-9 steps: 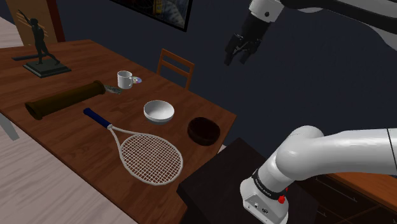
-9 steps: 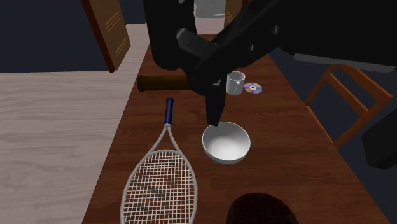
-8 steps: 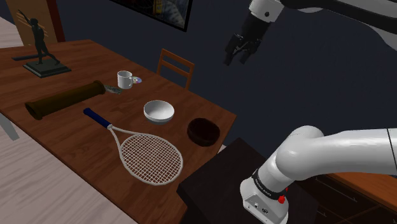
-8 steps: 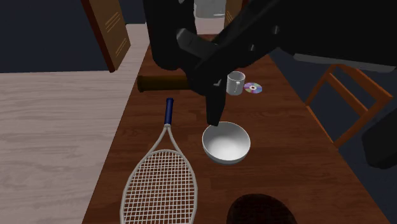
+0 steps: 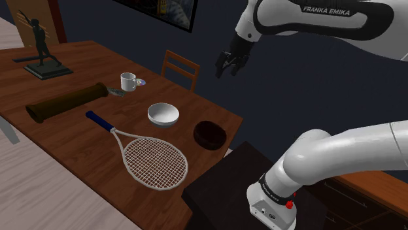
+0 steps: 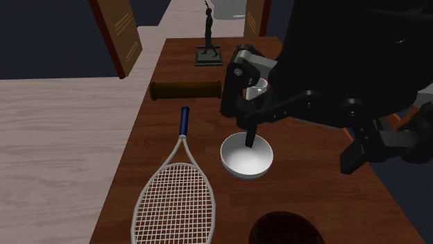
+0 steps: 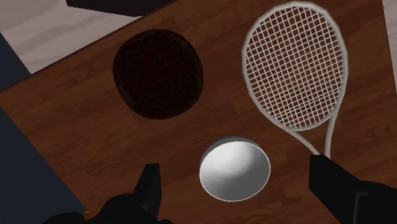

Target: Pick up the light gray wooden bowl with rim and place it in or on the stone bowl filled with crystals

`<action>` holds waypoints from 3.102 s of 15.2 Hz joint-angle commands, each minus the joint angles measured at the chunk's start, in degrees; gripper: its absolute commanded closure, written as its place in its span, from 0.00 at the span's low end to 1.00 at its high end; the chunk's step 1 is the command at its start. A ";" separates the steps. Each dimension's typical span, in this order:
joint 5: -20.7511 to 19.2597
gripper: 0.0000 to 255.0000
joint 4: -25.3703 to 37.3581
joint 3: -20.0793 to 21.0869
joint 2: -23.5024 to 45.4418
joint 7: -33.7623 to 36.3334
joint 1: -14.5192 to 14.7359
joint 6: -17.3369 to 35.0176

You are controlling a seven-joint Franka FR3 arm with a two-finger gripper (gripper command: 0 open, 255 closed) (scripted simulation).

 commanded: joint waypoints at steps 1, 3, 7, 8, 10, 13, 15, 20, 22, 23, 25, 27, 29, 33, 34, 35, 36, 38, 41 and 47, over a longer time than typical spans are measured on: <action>0.09 0.00 -0.92 -0.36 3.20 -0.40 -0.13 4.19; 0.22 0.00 -1.51 -0.70 6.41 -0.81 -0.24 7.95; 0.63 0.00 -1.72 -1.36 13.55 -1.73 -0.41 15.20; 0.77 0.00 -1.56 -1.53 15.47 -1.98 -0.44 16.93; 1.11 0.00 -1.01 -1.84 19.42 -2.52 -0.47 20.27; 1.79 0.00 0.44 -2.29 25.62 -3.44 -0.49 24.93; 2.38 0.00 1.80 -2.53 29.88 -4.13 -0.53 27.77; 4.25 0.00 6.56 -2.82 40.83 -6.11 -0.75 33.74; 5.09 0.00 8.99 -2.79 45.27 -6.95 -0.94 35.66; 5.51 0.00 10.32 -2.74 47.49 -7.36 -1.06 36.51; 6.30 0.00 13.20 -2.56 51.95 -8.14 -1.36 38.00; 6.98 0.00 16.37 -2.28 56.43 -8.83 -1.74 39.21; 7.52 0.00 19.84 -1.95 60.92 -9.41 -2.16 40.14; 8.23 0.00 27.22 -1.37 69.42 -10.23 -2.88 41.10; 8.27 0.00 27.49 -1.32 70.12 -10.26 -2.87 41.53; 8.30 0.00 27.77 -1.28 70.81 -10.28 -2.86 41.96; 8.34 0.00 28.06 -1.23 71.52 -10.30 -2.85 42.37; 8.40 0.00 28.68 -1.14 72.94 -10.35 -2.83 43.18; 8.48 0.00 29.54 -1.03 74.79 -10.40 -2.79 44.18; 8.48 0.00 29.56 -1.03 74.80 -10.40 -2.79 44.17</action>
